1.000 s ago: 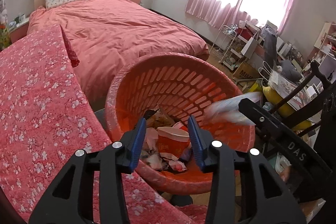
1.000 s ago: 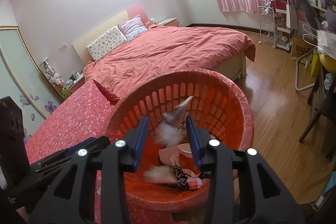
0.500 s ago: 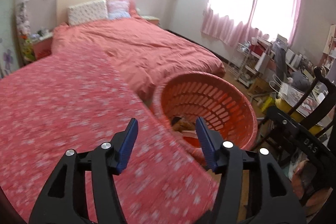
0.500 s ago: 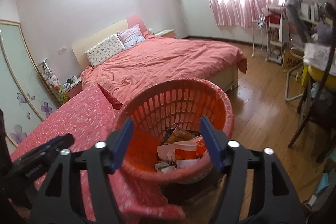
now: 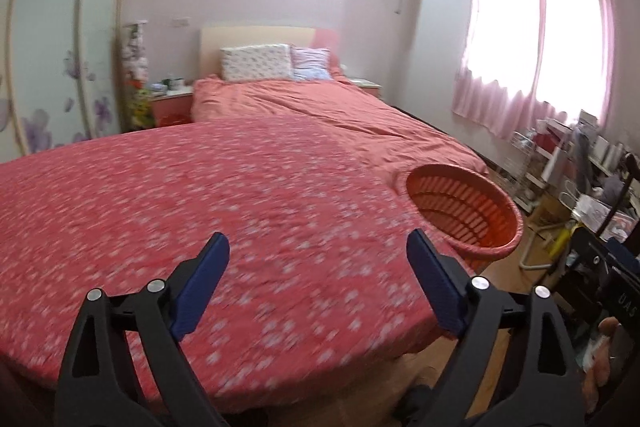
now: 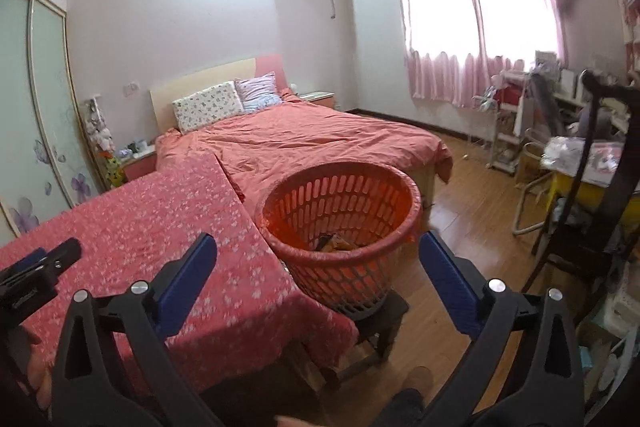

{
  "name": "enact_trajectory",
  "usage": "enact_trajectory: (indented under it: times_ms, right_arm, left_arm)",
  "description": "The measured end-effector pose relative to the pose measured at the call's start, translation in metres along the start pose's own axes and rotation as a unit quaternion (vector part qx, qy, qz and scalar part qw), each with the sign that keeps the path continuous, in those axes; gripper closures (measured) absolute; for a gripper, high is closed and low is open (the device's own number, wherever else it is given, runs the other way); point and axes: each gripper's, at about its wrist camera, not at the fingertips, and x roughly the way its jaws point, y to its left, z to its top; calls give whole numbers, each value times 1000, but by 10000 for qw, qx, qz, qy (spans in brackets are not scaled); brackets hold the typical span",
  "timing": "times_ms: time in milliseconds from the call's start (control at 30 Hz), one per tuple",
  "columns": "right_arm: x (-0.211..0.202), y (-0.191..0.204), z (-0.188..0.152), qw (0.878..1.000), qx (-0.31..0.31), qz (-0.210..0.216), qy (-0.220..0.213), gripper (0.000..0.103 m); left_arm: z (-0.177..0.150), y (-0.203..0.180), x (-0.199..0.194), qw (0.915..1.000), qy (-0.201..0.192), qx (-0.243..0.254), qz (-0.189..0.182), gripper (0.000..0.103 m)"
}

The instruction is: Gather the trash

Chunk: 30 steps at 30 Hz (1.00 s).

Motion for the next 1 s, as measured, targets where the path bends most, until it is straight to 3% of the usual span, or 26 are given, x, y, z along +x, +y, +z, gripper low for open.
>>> enact_trajectory:
  times_ms: [267,700,1000]
  right_arm:
    - [-33,19,-16,9990,-285,-263,-220,4]
    - [-35,32,-25,9980,-410,-477,-34,4]
    - [-28,35,-26,9976,-421,-541,75,4]
  left_arm:
    - [-23,4,-20,9983,-144,-41,572,6]
    - [-53,11,-32,9964,-66,-236,806,4]
    - [-56,12,-34,9960,-40,-331,828,4]
